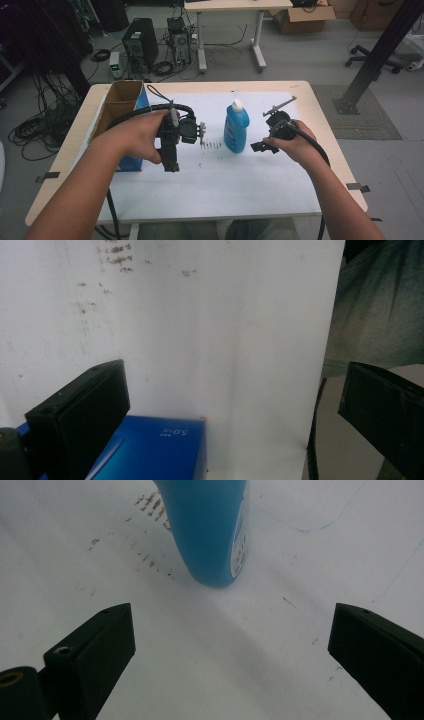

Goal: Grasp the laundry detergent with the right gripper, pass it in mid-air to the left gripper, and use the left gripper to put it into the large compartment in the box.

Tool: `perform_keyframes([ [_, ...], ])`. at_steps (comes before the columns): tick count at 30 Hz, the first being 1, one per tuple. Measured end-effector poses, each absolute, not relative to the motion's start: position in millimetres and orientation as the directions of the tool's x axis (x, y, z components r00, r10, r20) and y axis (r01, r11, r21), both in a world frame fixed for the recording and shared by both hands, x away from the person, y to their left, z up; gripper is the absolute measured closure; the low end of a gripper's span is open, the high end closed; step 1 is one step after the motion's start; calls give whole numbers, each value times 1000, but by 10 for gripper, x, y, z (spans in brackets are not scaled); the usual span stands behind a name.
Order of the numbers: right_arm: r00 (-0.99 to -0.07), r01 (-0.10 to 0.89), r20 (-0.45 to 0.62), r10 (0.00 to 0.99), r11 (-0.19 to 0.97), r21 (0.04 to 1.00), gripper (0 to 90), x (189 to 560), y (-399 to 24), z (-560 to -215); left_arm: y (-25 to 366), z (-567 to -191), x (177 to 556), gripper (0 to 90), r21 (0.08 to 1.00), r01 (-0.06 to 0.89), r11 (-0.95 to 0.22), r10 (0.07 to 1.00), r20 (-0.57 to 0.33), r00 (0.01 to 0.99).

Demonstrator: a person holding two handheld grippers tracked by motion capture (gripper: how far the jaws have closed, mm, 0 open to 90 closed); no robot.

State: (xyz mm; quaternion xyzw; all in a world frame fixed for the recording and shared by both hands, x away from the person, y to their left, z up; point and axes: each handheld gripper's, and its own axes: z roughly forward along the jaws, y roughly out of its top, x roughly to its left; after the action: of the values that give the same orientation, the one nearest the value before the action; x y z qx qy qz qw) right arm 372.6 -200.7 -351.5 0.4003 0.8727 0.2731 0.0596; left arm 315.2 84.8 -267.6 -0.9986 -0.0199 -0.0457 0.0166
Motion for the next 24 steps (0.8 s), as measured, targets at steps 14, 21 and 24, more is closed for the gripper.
perform_keyframes([
  [14,-669,656,131,732,498,567,49,3719,-1911,-3719,847,-2665,3136,2,-29,34,-999,31,93,995],
  [21,-667,644,139,732,472,602,47,3720,-1885,-3832,839,-2676,3132,2,-35,29,-999,26,89,996],
  [24,-663,642,150,733,454,618,47,3728,-1882,-3880,837,-2677,3137,2,-35,29,-999,26,89,996],
])
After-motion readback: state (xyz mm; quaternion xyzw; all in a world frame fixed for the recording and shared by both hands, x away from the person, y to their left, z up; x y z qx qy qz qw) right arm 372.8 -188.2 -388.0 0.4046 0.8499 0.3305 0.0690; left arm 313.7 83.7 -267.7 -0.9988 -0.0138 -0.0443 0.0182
